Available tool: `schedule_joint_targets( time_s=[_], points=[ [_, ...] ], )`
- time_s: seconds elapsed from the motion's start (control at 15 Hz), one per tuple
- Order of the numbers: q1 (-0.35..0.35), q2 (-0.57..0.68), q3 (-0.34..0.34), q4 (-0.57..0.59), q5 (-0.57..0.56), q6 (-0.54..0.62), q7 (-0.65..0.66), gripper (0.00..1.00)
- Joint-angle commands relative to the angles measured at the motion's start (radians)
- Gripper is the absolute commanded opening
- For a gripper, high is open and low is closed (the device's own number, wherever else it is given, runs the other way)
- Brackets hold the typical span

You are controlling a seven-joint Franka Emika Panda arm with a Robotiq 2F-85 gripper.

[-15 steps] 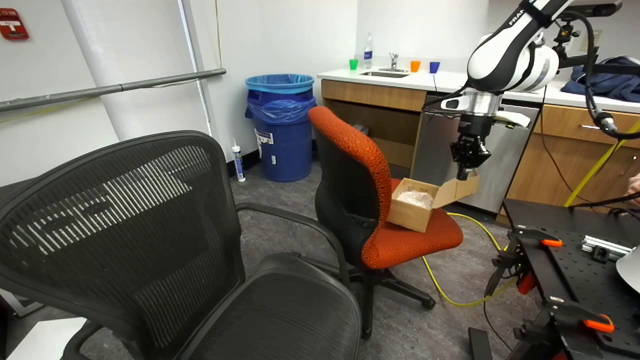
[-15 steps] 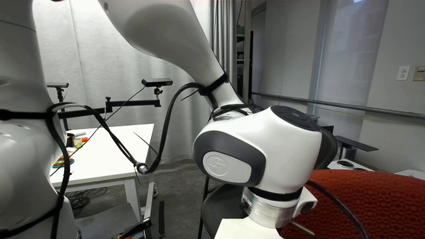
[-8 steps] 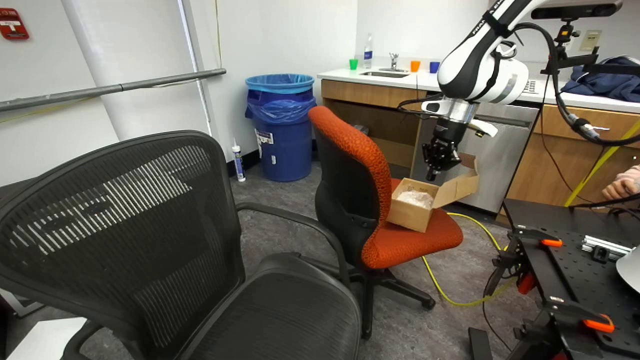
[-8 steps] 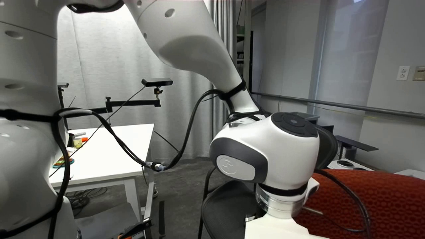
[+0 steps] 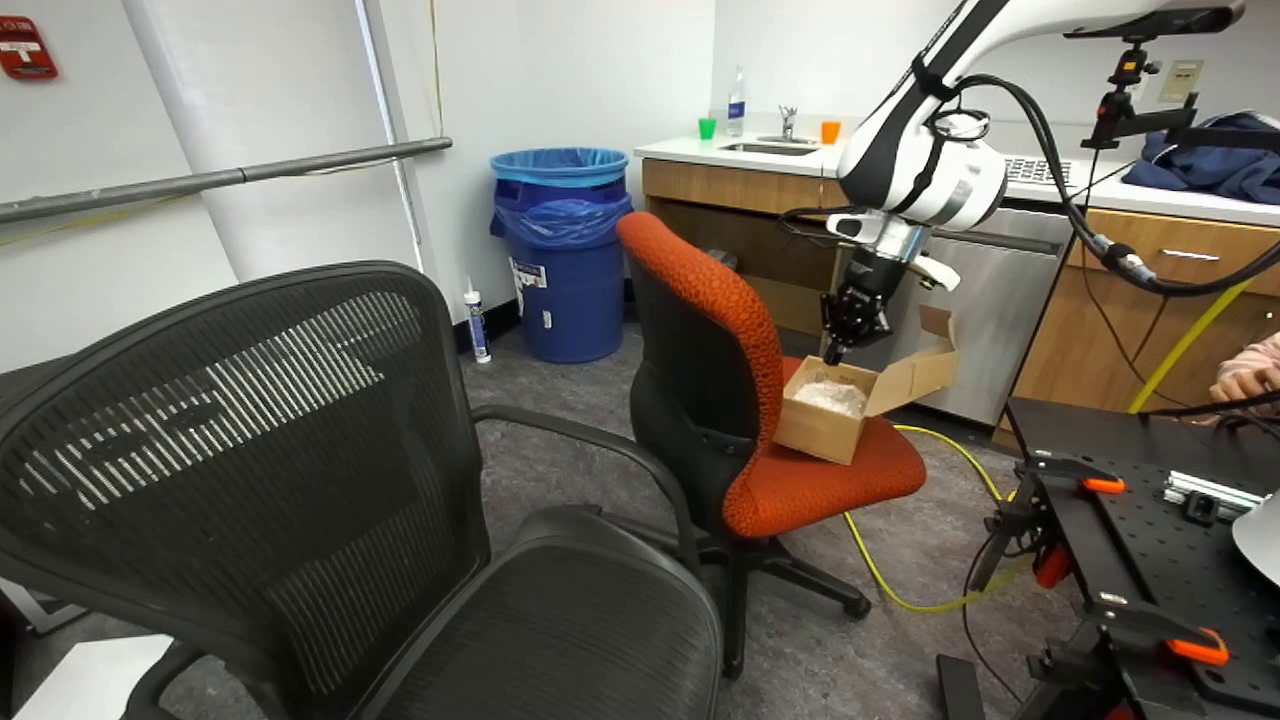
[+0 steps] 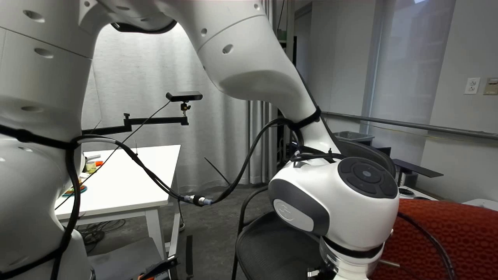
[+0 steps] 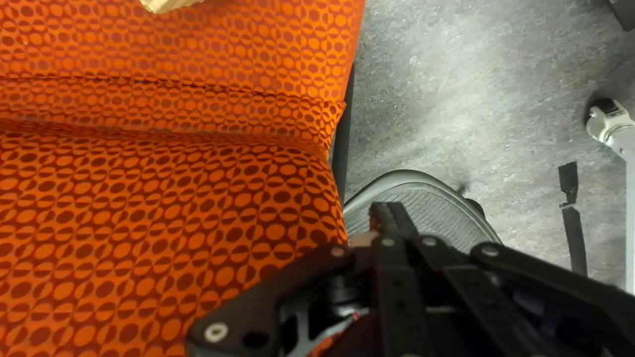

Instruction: Remove the box from the orange chair and place it on the black chair

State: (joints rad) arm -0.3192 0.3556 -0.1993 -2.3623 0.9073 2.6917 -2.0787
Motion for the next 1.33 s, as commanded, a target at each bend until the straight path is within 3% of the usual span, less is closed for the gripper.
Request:
schedule_joint_targets(
  time_s=[0.0,0.27,0.53,0.6,1.0,1.07,1.13,1.2,1.27],
  points=[
    [-0.084,0.044,0.081,0.062,0.203,-0.007,-0.214,0.0],
    [-0.176,0.061,0.184,0.141,0.433,-0.05,-0.518,0.0],
    [-0.226,0.088,0.213,0.179,0.597,-0.165,-0.796,0.0],
    [-0.252,0.062,0.236,0.221,0.467,-0.202,-0.661,0.0],
    [-0.395,0.091,0.358,0.339,0.433,-0.389,-0.667,0.0],
    [-0.345,0.042,0.396,0.259,0.497,-0.332,-0.667,0.0],
    [-0.323,0.04,0.381,0.217,0.509,-0.299,-0.667,0.0],
    [-0.199,0.031,0.26,0.188,0.547,-0.315,-0.663,0.0],
    [-0.161,0.023,0.24,0.16,0.536,-0.287,-0.615,0.0]
  ],
)
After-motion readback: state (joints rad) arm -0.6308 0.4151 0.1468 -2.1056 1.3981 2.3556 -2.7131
